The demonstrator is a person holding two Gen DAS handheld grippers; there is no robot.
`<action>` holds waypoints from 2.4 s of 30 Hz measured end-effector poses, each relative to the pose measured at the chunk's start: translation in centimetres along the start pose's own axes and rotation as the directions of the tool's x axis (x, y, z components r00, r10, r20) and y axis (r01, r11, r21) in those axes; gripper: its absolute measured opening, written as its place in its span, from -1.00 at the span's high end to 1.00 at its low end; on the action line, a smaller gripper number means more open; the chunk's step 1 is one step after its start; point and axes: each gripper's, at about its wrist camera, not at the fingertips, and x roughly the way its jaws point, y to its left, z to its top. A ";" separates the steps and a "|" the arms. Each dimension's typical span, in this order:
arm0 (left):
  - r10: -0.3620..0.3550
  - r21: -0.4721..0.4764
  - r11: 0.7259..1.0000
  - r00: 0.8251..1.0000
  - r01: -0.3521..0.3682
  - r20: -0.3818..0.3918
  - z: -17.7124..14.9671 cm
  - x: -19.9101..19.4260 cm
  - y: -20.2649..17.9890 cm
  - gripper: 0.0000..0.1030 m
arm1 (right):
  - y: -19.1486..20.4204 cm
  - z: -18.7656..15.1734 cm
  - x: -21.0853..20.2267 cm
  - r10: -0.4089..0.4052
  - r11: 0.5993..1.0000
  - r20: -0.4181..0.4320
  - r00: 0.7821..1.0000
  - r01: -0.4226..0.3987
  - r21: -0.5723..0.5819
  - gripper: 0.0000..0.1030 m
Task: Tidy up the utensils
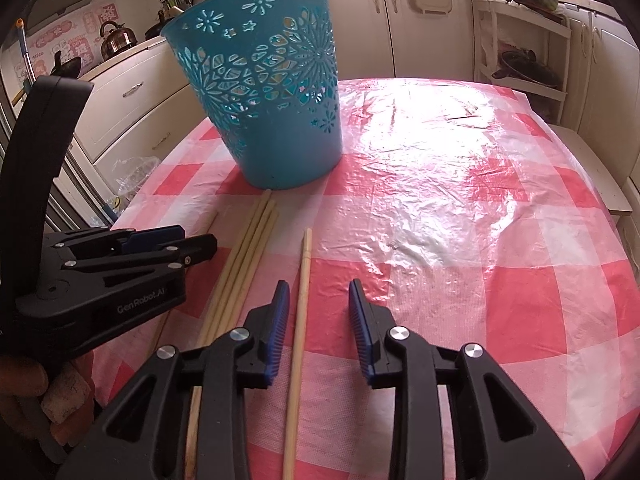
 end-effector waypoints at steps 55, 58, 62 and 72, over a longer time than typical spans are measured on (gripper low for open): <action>-0.060 -0.244 0.935 0.791 0.259 0.609 20.5 -9.3 3.8 0.90 | 0.7 -0.1 0.3 0.008 0.998 0.000 1.000 -0.008 -0.056 0.03; -0.049 -0.233 0.944 0.796 0.235 0.603 19.7 -8.6 3.3 0.90 | 0.8 -0.1 0.4 0.011 0.998 -0.002 1.000 -0.011 -0.060 0.00; -0.040 -0.204 0.960 0.814 0.192 0.580 18.7 -8.0 2.5 0.90 | 0.8 -0.1 0.4 0.012 0.998 -0.003 1.000 -0.012 -0.060 -0.01; 0.064 -0.219 0.974 0.847 0.063 0.528 12.3 -10.9 5.2 -0.17 | 0.7 -0.1 0.4 0.020 0.998 -0.005 1.000 -0.020 -0.061 -0.01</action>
